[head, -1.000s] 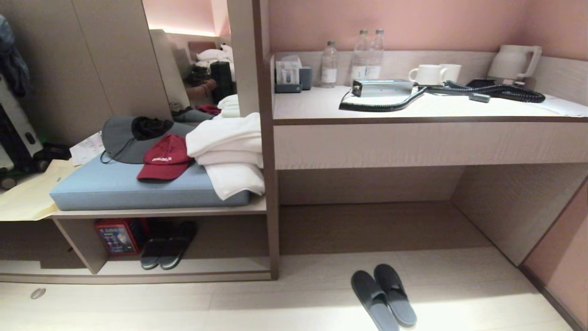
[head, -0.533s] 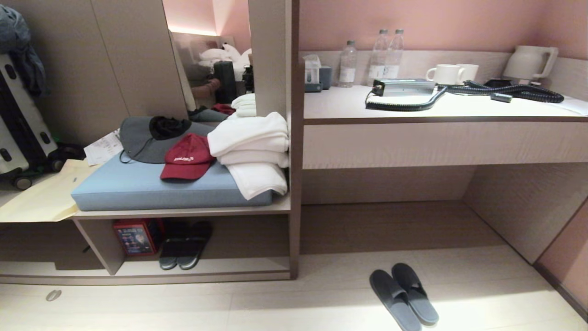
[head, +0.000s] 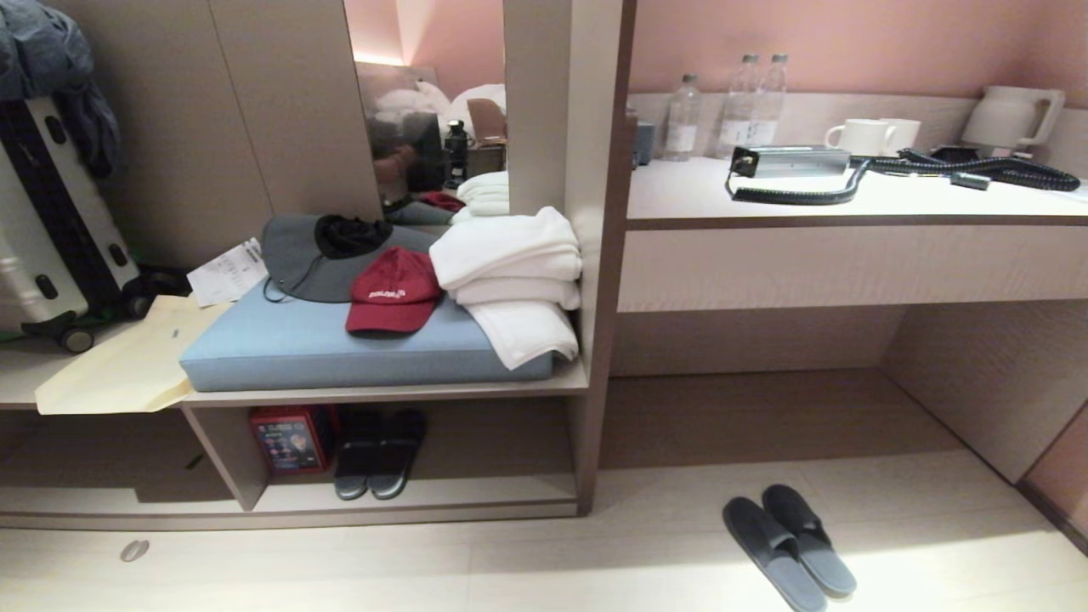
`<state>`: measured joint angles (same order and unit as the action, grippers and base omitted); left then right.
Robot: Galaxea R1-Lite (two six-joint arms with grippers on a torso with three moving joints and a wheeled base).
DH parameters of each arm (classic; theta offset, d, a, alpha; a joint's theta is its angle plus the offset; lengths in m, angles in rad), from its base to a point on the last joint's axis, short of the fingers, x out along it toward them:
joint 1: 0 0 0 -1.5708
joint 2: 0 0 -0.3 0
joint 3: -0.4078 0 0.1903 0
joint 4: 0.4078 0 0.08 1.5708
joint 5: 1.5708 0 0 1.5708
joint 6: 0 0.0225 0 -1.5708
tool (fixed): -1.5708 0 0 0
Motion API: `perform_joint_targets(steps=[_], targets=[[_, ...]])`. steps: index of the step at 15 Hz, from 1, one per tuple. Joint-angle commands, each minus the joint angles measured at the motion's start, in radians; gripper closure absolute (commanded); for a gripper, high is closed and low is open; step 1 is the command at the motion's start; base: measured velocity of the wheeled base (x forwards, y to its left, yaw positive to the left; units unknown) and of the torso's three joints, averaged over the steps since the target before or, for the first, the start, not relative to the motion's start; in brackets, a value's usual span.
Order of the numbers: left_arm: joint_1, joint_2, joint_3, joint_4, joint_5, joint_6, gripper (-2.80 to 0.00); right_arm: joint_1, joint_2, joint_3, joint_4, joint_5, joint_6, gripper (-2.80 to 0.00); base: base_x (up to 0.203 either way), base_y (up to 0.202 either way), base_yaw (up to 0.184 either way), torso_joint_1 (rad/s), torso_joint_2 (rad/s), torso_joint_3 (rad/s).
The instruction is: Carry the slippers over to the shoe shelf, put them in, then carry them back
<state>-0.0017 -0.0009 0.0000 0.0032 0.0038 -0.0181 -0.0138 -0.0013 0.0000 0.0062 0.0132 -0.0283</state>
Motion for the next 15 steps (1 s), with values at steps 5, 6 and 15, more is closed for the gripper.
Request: perform_joint_targets(steps=[5,6,15], targets=[[0.000,0.001,0.000,0.000,0.001,0.000,0.00,0.000,0.000,0.000,0.000,0.001,-0.001,0.00,0.000,0.196,0.000,0.002,0.00,0.002],[0.000,0.001,0.000,0.000,0.001,0.000,0.00,0.000,0.000,0.000,0.000,0.001,-0.001,0.00,0.000,0.195,0.000,0.005,0.00,0.002],[0.000,0.001,0.000,0.000,-0.001,0.009,0.00,0.000,0.000,0.002,0.000,0.001,-0.001,0.00,0.000,0.155,-0.002,0.000,0.00,0.001]])
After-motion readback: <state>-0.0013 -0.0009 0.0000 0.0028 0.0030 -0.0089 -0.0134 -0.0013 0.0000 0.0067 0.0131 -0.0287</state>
